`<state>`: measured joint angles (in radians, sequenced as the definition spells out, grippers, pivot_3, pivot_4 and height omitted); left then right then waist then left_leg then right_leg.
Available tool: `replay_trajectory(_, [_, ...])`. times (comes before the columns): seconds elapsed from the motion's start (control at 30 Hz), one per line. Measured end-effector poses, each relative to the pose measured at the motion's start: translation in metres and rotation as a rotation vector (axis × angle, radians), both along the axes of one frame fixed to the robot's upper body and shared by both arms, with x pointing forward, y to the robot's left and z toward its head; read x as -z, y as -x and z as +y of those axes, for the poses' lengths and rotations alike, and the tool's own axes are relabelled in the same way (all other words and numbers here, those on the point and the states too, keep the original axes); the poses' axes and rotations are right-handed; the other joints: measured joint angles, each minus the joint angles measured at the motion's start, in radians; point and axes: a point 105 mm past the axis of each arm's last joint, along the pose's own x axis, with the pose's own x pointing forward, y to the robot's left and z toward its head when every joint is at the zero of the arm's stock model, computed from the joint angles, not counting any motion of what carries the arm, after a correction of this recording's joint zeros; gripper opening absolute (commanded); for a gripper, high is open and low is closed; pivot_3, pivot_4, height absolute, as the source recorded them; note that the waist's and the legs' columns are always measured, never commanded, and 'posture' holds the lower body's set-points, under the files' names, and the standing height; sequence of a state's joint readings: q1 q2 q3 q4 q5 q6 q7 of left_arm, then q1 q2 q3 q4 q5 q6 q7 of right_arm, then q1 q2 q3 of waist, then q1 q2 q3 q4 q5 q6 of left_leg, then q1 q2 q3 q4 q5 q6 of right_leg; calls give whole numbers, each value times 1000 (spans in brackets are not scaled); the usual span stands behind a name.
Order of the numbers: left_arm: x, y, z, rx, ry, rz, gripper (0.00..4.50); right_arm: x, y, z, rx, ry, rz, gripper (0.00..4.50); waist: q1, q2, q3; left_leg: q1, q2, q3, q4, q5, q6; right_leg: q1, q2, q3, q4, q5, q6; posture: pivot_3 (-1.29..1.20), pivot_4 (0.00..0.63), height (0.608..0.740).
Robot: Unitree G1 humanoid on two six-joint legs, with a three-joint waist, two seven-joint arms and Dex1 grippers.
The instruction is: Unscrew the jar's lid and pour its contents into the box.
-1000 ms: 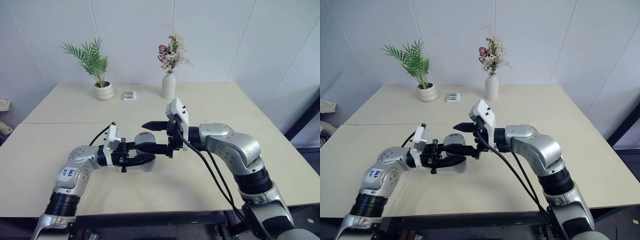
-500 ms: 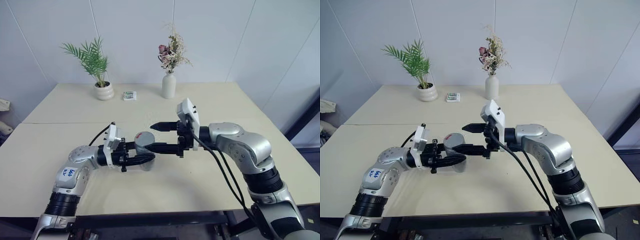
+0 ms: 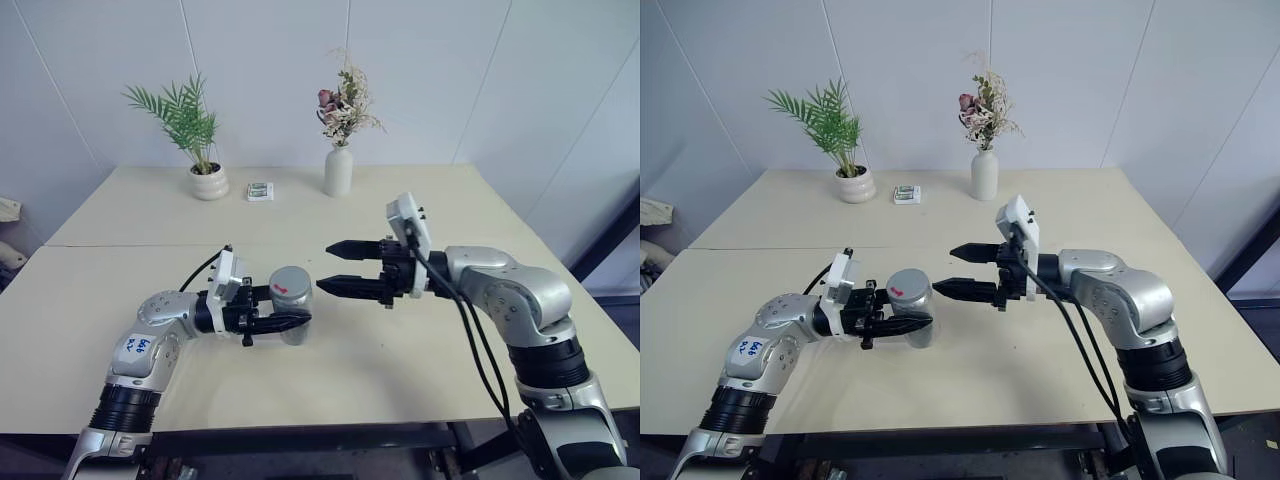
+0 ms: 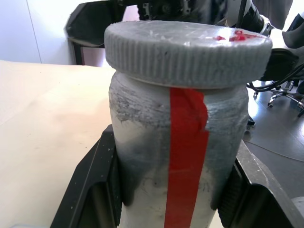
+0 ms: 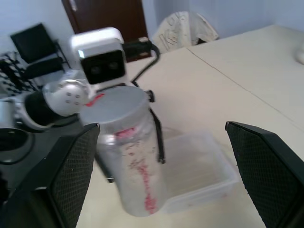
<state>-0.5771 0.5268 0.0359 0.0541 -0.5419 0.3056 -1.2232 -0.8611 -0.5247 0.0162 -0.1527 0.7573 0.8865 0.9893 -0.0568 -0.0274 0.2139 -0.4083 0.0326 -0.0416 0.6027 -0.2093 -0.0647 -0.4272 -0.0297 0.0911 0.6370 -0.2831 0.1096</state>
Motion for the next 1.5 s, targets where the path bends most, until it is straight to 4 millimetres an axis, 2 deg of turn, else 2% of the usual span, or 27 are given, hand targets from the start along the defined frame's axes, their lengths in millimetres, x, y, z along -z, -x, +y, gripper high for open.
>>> replay_trajectory(0.17, [0, 0, 0, 2, -1, 0, 2008, -4, 3, 1, -20, -25, 10, 4460, -3, 0, 0, 0, 0, 0, 0, 0, 0, 0, 0, 0, 0, 0, 0, 0, 150, 740])
replay_trajectory(0.3, [0, 0, 0, 2, -1, 0, 2008, -11, 4, 13, -27, -36, -14, 4460, -3, 0, 0, 0, 0, 0, 1, 0, 0, 0, 0, 0, 0, 0, 0, 0, 150, 740])
replay_trajectory(0.47, [0, 0, 0, 3, -1, 1, 2008, -4, -1, 34, -1, 16, -43, 4460, -2, 0, 0, 0, 0, 0, 1, 0, 0, 0, 0, 0, 0, 0, 0, 0, 150, 740])
replay_trajectory(0.73, [-1, 0, -1, 5, -2, -3, 2008, 11, 4, 53, -45, 77, -40, 4460, -2, 0, 0, 0, 0, 0, 1, 0, 0, 0, 0, 0, 0, 0, 0, 0, 150, 740])
replay_trajectory(1.5, [-1, 1, -1, 10, -3, -2, 2008, 11, 3, 61, -40, 76, -77, 4460, -2, 0, 0, 0, 0, 0, 1, 0, 0, 0, 0, 0, 0, 0, 0, 0, 150, 740])
